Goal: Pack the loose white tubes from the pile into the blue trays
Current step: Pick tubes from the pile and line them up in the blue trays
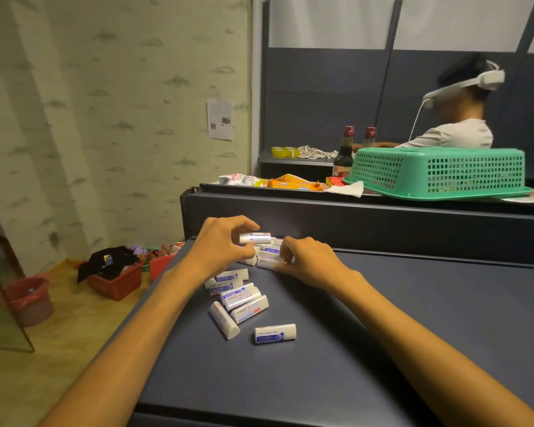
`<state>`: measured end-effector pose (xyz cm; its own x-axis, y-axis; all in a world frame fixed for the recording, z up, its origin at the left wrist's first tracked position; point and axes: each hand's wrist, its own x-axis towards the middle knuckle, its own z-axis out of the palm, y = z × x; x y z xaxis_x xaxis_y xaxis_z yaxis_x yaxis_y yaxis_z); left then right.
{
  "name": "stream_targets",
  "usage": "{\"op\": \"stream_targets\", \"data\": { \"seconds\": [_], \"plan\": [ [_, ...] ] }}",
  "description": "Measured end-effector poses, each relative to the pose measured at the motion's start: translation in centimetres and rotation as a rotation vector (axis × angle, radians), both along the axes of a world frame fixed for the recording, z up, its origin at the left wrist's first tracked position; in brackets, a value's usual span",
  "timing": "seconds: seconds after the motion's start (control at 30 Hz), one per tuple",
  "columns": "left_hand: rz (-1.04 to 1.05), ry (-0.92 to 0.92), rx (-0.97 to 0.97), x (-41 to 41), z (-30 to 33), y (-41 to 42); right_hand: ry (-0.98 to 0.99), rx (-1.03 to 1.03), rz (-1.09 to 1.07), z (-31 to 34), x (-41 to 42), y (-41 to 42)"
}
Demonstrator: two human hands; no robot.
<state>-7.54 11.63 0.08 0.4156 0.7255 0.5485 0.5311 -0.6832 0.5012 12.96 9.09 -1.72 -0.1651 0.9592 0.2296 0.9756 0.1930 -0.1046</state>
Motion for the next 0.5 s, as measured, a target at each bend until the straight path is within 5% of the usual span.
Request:
{"op": "stream_targets", "data": {
  "seconds": [0.5],
  "plan": [
    [-0.006,0.076,0.032,0.4,0.0,0.0,0.276,0.036,0.163,1.3,3.0,-1.1]
  ]
}}
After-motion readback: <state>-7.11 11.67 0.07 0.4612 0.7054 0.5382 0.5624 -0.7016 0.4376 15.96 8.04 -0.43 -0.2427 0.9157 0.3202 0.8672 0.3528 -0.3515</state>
